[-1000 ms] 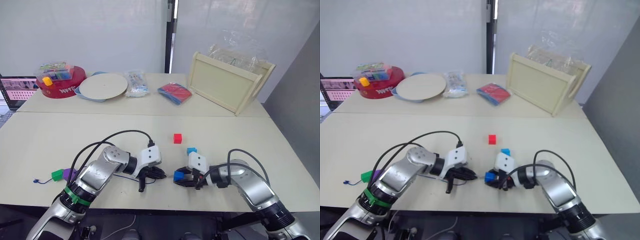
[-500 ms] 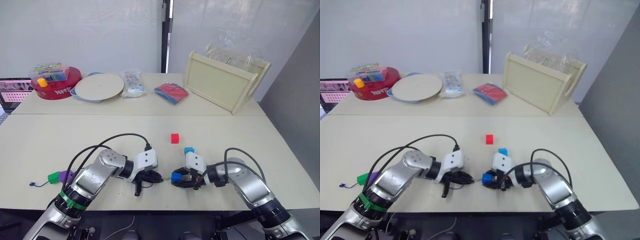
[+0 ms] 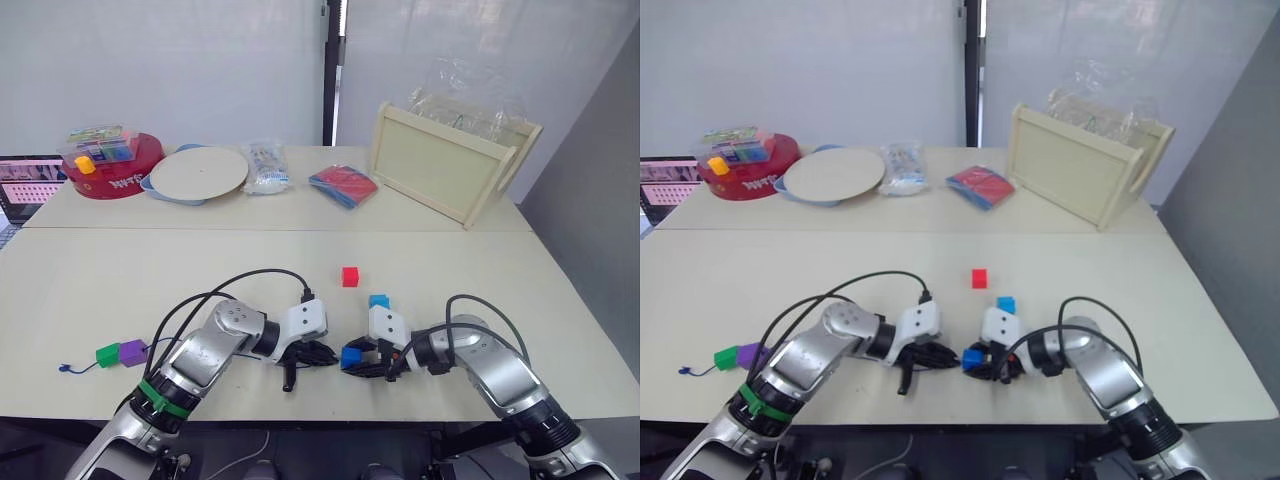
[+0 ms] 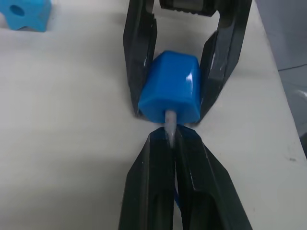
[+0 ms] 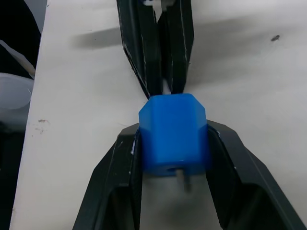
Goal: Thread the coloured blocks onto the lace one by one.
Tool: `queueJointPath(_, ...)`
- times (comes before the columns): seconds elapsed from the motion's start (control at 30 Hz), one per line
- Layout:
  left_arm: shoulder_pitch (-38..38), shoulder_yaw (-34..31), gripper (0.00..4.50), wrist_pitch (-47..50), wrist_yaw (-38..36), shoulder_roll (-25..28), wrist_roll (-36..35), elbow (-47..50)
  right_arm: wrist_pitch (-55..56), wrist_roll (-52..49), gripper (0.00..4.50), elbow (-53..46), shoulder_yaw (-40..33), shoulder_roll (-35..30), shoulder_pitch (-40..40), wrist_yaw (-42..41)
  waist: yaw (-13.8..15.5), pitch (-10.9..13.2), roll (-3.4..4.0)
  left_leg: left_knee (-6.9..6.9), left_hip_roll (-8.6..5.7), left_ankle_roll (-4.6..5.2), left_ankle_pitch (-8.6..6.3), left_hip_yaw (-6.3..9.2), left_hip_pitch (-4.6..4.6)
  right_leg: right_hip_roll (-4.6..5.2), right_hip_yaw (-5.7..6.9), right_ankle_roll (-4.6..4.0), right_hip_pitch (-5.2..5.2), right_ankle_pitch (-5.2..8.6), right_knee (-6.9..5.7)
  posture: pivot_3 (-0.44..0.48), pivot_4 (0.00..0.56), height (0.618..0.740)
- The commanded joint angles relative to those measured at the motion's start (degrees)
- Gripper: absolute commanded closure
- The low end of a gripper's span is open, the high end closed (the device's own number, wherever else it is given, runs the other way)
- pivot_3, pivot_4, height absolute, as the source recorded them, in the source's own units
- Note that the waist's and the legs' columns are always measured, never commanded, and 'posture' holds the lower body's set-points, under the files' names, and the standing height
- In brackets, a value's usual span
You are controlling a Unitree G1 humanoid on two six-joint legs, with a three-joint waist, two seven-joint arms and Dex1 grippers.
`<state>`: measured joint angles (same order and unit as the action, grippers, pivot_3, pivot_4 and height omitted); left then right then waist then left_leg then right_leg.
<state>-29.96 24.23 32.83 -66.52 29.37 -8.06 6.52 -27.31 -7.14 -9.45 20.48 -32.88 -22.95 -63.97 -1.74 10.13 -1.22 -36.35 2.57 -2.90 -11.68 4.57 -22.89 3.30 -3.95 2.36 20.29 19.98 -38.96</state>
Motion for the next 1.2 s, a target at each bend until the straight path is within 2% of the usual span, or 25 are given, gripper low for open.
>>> queueJointPath(0.03,-0.77,1.83,4.5,-1.59,-1.73,-1.65,-1.75,2.45,-0.83,0.66,3.21,-0.35,2.38,1.06,0.58,1.14,0.01,0.0,0.0,0.0,0.0,0.0,0.0,0.0,0.0,0.0,0.0,0.0,0.0,0.0,0.0,0.0,0.15,0.74)
queueJointPath(0.27,-0.76,0.24,4.5,-1.72,-0.57,-1.06,-1.39,2.15,-1.44,1.1,3.21,-0.13,2.47,1.32,0.9,2.06,-0.16,0.0,0.0,0.0,0.0,0.0,0.0,0.0,0.0,0.0,0.0,0.0,0.0,0.0,0.0,0.0,0.15,0.74)
queueJointPath(0.33,-0.58,-0.74,3.76,-1.3,-1.3,0.03,-2.08,2.77,-1.59,1.16,3.21,0.11,2.19,1.08,1.17,2.31,-0.32,0.0,0.0,0.0,0.01,0.0,0.0,0.0,0.01,0.0,0.0,0.0,0.0,0.0,0.0,0.0,0.15,0.74)
queueJointPath(0.47,0.23,-2.69,2.56,-0.06,-1.11,2.86,-2.55,4.58,-1.58,1.22,3.21,0.09,1.87,0.5,1.93,2.76,-0.67,0.0,0.0,0.02,0.02,0.0,0.0,0.0,0.03,-0.01,0.0,0.0,0.0,0.0,-0.02,0.0,0.15,0.74)
queueJointPath(0.83,7.65,-6.65,2.56,-0.03,1.17,10.44,-3.52,9.36,-1.53,0.87,3.21,0.36,1.47,-0.32,1.98,3.36,-0.7,0.0,0.0,0.07,0.04,0.0,0.0,0.0,0.06,-0.02,-0.01,0.0,0.0,0.0,-0.01,0.0,0.15,0.74)
queueJointPath(1.07,10.68,-4.61,2.56,-4.91,4.16,9.72,-0.58,6.32,-1.41,0.85,3.21,0.82,1.47,-0.24,1.18,3.39,-0.65,-0.01,-0.01,0.07,0.04,0.0,0.0,0.0,0.07,-0.01,-0.01,0.0,-0.02,0.0,-0.01,0.0,0.15,0.74)
queueJointPath(1.2,10.98,-4.23,3.69,-6.54,4.78,8.18,-0.57,4.72,-1.61,0.75,3.21,0.66,1.34,-0.34,0.8,3.33,-0.57,-0.03,-0.01,0.06,0.03,0.0,0.0,-0.01,0.13,0.0,-0.01,-0.01,-0.09,0.0,-0.01,0.0,0.15,0.74)
